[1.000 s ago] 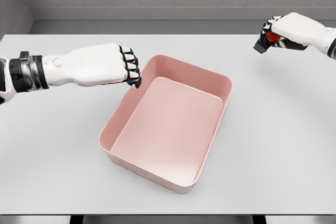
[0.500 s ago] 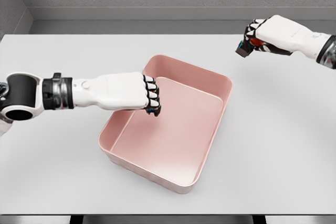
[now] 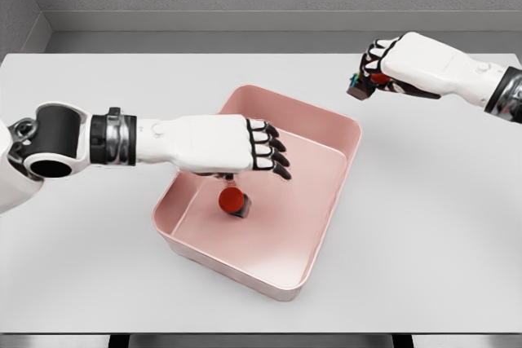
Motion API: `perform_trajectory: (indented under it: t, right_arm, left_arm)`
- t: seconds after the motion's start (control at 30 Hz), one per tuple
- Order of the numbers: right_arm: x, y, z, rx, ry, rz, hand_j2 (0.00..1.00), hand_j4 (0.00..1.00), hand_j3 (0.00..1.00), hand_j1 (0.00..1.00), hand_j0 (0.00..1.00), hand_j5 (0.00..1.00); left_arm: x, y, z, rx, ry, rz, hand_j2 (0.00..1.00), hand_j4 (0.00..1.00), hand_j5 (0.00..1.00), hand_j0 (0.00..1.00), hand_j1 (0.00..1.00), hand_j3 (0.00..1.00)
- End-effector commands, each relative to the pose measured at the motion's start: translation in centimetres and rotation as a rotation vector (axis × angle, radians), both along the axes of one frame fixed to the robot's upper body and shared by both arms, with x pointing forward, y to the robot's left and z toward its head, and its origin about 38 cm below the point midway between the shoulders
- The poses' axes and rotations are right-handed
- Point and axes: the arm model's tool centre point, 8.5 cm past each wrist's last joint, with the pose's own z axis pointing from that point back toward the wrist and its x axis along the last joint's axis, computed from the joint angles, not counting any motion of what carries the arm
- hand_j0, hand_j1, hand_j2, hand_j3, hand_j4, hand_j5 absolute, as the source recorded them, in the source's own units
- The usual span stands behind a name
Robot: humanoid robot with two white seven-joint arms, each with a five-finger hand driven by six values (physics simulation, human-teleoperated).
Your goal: Put the industrial switch in the basket with both arms
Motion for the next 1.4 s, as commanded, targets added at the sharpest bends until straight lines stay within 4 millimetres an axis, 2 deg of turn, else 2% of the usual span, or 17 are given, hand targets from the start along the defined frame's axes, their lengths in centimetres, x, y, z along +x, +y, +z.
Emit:
perform_trajectory:
  t: [0.0, 0.03, 0.07, 0.17, 0.2, 0.23, 0.3, 0.37, 0.47, 0.57, 0.8, 1.0, 1.1, 1.13, 1.17, 1.23, 1.37]
  right_arm:
    - [-0.4, 0.5, 0.6, 0.009, -0.014, 0.020, 0.26, 0.26, 0.26, 0.26, 0.26, 0.26]
    - [-0.5, 0.6, 0.5, 0.010, -0.013, 0.022, 0.26, 0.26, 0.26, 0.26, 0.26, 0.26]
    - [-0.6, 0.7, 0.5, 0.013, -0.012, 0.026, 0.26, 0.26, 0.26, 0.26, 0.26, 0.26]
    - [-1.2, 1.4, 0.3, 0.017, -0.012, 0.050, 0.26, 0.26, 0.26, 0.26, 0.26, 0.26]
    - [-1.5, 1.8, 0.3, 0.018, -0.015, 0.062, 0.26, 0.26, 0.26, 0.26, 0.26, 0.26]
    - [-1.5, 1.9, 0.4, 0.019, -0.019, 0.067, 0.26, 0.26, 0.26, 0.26, 0.26, 0.26]
    - [-2.0, 2.5, 0.0, 0.024, -0.016, 0.084, 0.26, 0.26, 0.26, 0.26, 0.26, 0.26]
    - [-2.2, 2.9, 0.3, 0.025, -0.024, 0.098, 0.26, 0.26, 0.26, 0.26, 0.26, 0.26]
    - [-2.8, 3.6, 0.8, 0.044, -0.033, 0.127, 0.26, 0.26, 0.26, 0.26, 0.26, 0.26]
    - [-3.3, 4.2, 1.3, 0.044, -0.050, 0.151, 0.26, 0.26, 0.26, 0.26, 0.26, 0.26]
    - [-4.7, 6.6, 0.0, 0.060, -0.020, 0.227, 0.25, 0.25, 0.25, 0.25, 0.25, 0.25]
    - [-4.9, 8.1, -0.4, 0.084, -0.012, 0.256, 0.27, 0.27, 0.27, 0.27, 0.27, 0.27]
    - [-4.9, 9.0, -0.5, 0.098, -0.008, 0.275, 0.38, 0.38, 0.38, 0.38, 0.38, 0.38]
    - [-5.0, 9.4, -0.6, 0.109, -0.007, 0.282, 0.46, 0.46, 0.46, 0.46, 0.46, 0.46]
    - [-5.0, 9.7, -0.6, 0.121, -0.008, 0.288, 0.61, 0.61, 0.61, 0.61, 0.61, 0.61]
    - [-5.0, 9.9, -0.5, 0.133, -0.012, 0.291, 0.78, 0.78, 0.78, 0.78, 0.78, 0.78]
    - [-5.0, 10.2, -0.5, 0.144, -0.013, 0.296, 0.87, 0.87, 0.87, 0.87, 0.87, 0.87]
  left_arm:
    - [0.9, 5.5, 4.0, -0.081, 0.029, 0.118, 1.00, 1.00, 1.00, 1.00, 1.00, 1.00]
    - [1.0, 7.8, 4.9, -0.095, 0.050, 0.168, 1.00, 1.00, 1.00, 1.00, 1.00, 1.00]
    - [1.8, 11.5, 5.3, -0.103, 0.098, 0.267, 1.00, 1.00, 1.00, 1.00, 1.00, 1.00]
    - [5.2, 19.3, 1.9, -0.103, 0.208, 0.535, 1.00, 1.00, 1.00, 1.00, 1.00, 1.00]
    - [5.6, 20.9, 0.9, -0.095, 0.227, 0.586, 1.00, 1.00, 1.00, 1.00, 1.00, 1.00]
    - [5.7, 21.5, 0.5, -0.089, 0.237, 0.606, 1.00, 1.00, 1.00, 1.00, 1.00, 1.00]
    - [4.8, 23.1, -2.0, -0.056, 0.293, 0.649, 1.00, 1.00, 1.00, 1.00, 1.00, 1.00]
    - [4.1, 21.9, -2.9, -0.050, 0.313, 0.611, 1.00, 1.00, 1.00, 1.00, 1.00, 1.00]
    - [3.6, 21.1, -4.6, -0.020, 0.351, 0.590, 1.00, 1.00, 1.00, 1.00, 1.00, 1.00]
    - [3.5, 20.9, -4.6, -0.020, 0.352, 0.585, 1.00, 1.00, 1.00, 1.00, 1.00, 1.00]
    - [3.4, 20.8, -4.9, -0.015, 0.361, 0.581, 1.00, 1.00, 1.00, 1.00, 1.00, 1.00]
    - [3.3, 20.5, -5.2, -0.018, 0.366, 0.574, 1.00, 1.00, 1.00, 1.00, 1.00, 1.00]
    - [3.4, 19.9, -5.3, -0.025, 0.368, 0.560, 1.00, 1.00, 1.00, 1.00, 1.00, 1.00]
    - [3.4, 19.9, -5.3, -0.025, 0.370, 0.559, 1.00, 1.00, 1.00, 1.00, 1.00, 1.00]
    - [3.4, 19.9, -5.3, -0.024, 0.369, 0.559, 1.00, 1.00, 1.00, 1.00, 1.00, 1.00]
    - [3.4, 19.9, -5.2, -0.024, 0.368, 0.561, 1.00, 1.00, 1.00, 1.00, 1.00, 1.00]
    - [3.4, 19.9, -5.3, -0.023, 0.369, 0.561, 1.00, 1.00, 1.00, 1.00, 1.00, 1.00]
